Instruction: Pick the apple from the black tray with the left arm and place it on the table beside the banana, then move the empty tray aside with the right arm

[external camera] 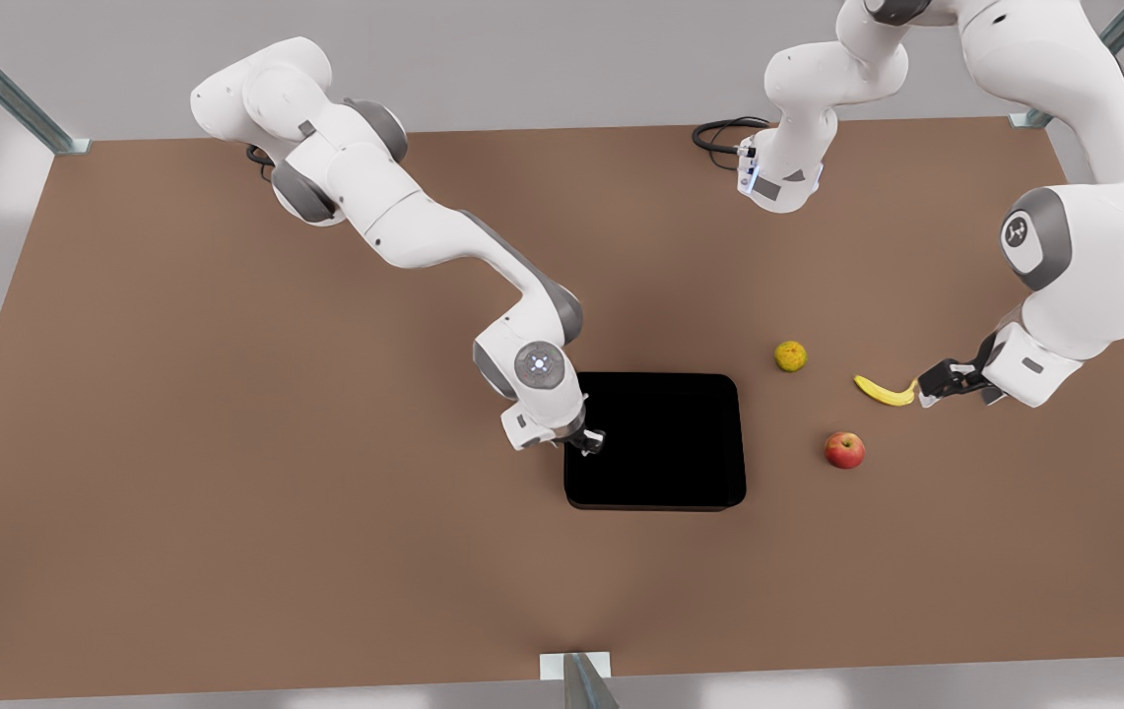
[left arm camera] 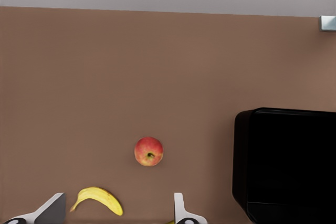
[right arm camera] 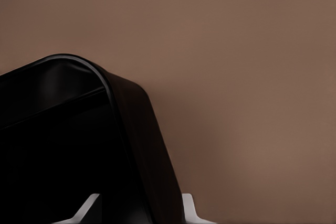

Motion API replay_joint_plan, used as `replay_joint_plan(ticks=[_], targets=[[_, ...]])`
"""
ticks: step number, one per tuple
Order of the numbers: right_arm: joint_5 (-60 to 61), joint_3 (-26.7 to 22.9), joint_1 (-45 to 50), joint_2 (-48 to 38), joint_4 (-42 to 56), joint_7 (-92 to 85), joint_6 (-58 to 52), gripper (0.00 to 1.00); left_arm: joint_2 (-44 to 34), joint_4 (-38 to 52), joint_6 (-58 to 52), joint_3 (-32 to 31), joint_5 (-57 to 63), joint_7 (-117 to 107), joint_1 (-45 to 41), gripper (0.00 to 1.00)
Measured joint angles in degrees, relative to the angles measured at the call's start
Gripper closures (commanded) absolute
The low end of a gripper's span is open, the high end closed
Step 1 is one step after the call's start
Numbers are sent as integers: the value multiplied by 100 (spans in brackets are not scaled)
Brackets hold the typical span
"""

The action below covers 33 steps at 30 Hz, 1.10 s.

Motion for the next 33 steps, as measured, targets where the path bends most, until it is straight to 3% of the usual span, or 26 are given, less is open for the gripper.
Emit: replay_joint_plan(ticks=[2,6,10,19,26,33], targets=[[0,0,-1,25,-6,-85,3,37,7,0,2,0,0,26,27,0],[7,0,-6,50,-8,-244,10,65,-3,0,1,0,0,70,34,0],[91,3,-24,42,-3,-394,18,78,4,0,3,0,0,106,49,0],[155,44,-121,-612,0,-723,-440,85,-42,63,-8,-20,-2,157,35,0],[170,41,-576,-1359,14,-1285,-1620,86,-1,239,-22,-33,0,172,9,0],[172,26,-1638,-1929,27,-2371,-2986,88,8,263,-111,-49,-17,176,-5,0]])
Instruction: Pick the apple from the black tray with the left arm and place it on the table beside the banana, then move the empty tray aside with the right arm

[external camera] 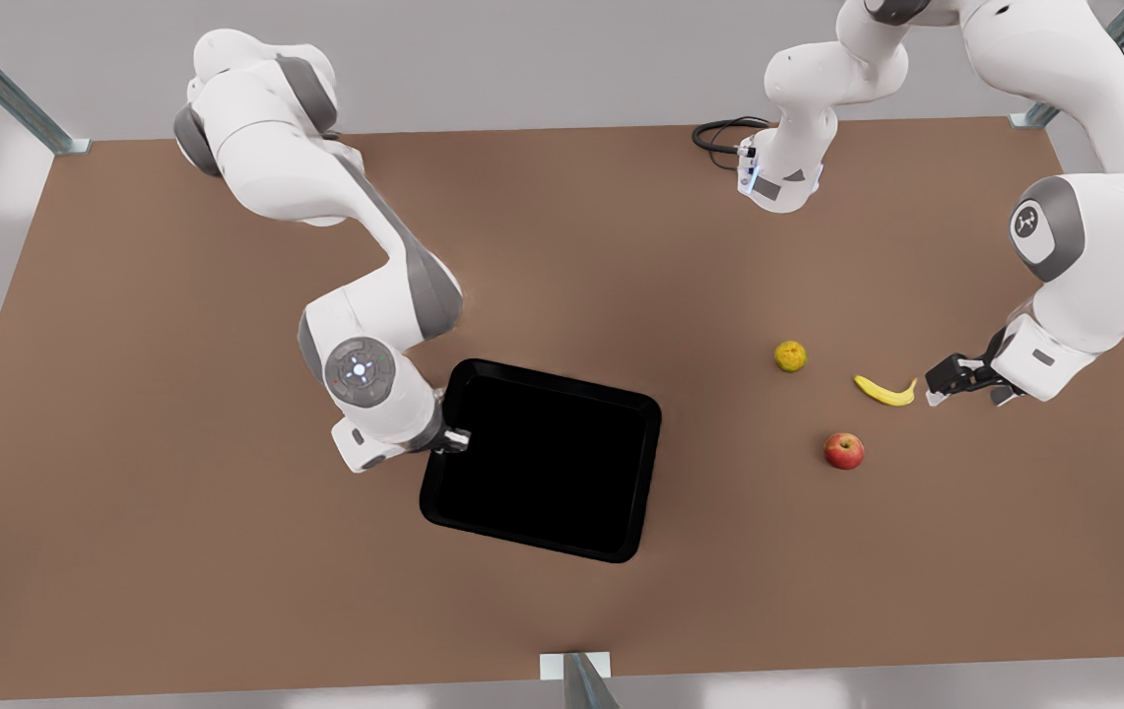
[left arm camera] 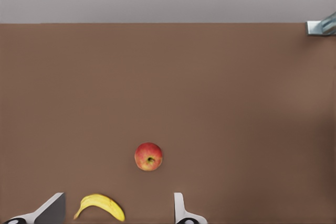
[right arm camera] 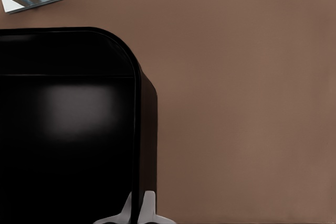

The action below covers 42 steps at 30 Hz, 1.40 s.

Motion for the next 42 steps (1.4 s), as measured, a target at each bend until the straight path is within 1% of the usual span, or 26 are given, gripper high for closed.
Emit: replay_joint_plan(ticks=[4,9,13,19,26,29,31,32,33,34,35,36,39,42], targets=[[0,-33,-599,-113,8,-883,-482,89,158,283,-13,-3,-42,-19,-18,0],[22,-52,-1342,-278,36,-2162,-734,89,202,315,-29,0,-63,-38,-5,0],[367,-54,-2136,-296,28,-3249,-744,91,203,317,-34,5,-65,-51,1,0],[976,-53,-3104,12,-43,-4815,-546,92,225,317,-38,6,-63,-65,1,0],[1134,-163,-3367,575,-60,-6120,-343,91,270,308,-39,6,-57,-78,1,0],[1109,-260,-3365,784,-61,-6545,-205,87,273,308,-40,6,-55,-83,0,0],[1091,-295,-3363,863,-61,-6792,-128,82,273,308,-40,6,-54,-86,-1,0],[1079,-314,-3363,891,-61,-6905,-96,74,273,308,-40,6,-54,-87,-1,0],[1067,-324,-3360,905,-59,-7011,-69,63,273,308,-40,6,-54,-88,0,0],[1059,-329,-3354,911,-56,-7110,-46,44,273,308,-40,6,-54,-89,1,0],[1056,-336,-3347,907,-49,-7200,-16,9,273,308,-40,6,-54,-90,1,0],[1058,-340,-3323,879,-37,-7276,14,0,273,308,-40,6,-53,-91,1,0],[1064,-323,-3154,484,5,-7417,11,0,273,308,-40,6,-53,-92,4,0],[1020,-285,-2602,-369,24,-7141,-388,0,273,308,-40,6,-53,-94,10,0]])
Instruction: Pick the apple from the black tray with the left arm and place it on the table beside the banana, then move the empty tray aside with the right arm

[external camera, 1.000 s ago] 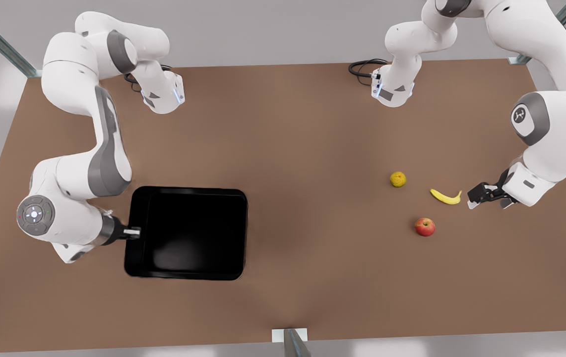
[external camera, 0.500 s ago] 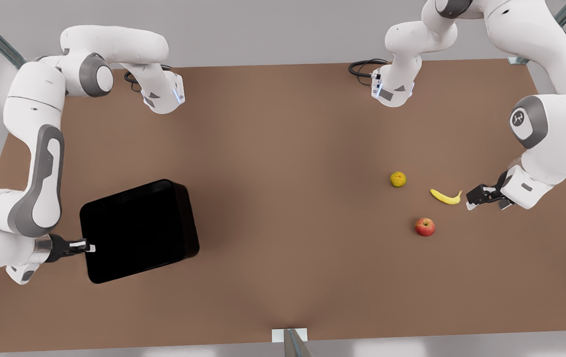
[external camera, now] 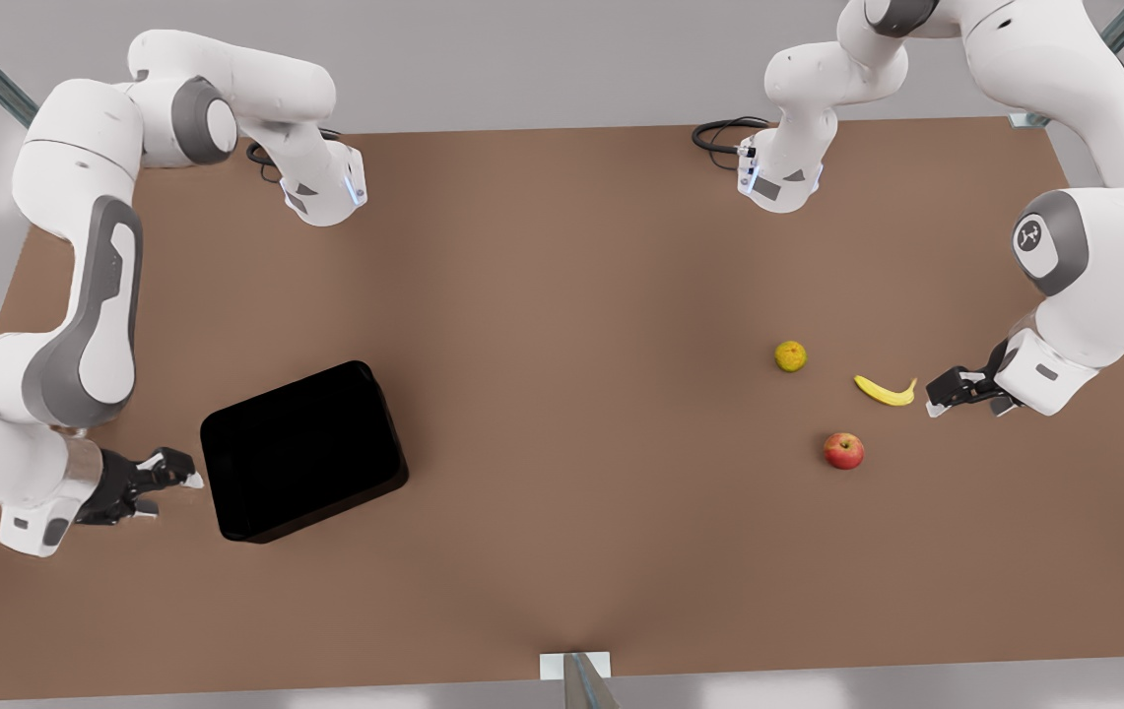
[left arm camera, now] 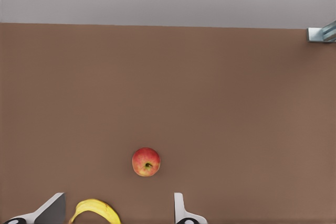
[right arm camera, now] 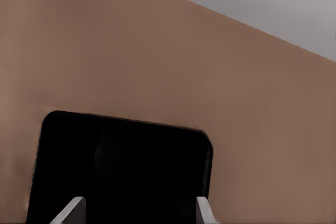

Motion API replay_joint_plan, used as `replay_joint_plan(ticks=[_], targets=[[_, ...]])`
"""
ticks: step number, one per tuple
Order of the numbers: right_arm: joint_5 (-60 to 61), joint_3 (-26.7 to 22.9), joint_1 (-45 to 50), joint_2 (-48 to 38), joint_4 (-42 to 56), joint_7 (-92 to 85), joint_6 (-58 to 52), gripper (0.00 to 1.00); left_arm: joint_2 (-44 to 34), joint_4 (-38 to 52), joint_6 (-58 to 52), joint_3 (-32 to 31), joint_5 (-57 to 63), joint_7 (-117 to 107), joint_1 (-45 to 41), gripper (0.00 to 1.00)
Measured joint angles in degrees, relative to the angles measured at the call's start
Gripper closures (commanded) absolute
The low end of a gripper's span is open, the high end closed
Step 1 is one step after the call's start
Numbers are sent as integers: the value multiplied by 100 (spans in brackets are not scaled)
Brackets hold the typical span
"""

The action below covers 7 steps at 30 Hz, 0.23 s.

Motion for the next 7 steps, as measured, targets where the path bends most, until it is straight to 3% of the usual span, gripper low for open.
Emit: replay_joint_plan(ticks=[7], targets=[[-246,22,831,-512,11,2106,-530,0,0,-6,-4,0,-1,-3,-9,0]])
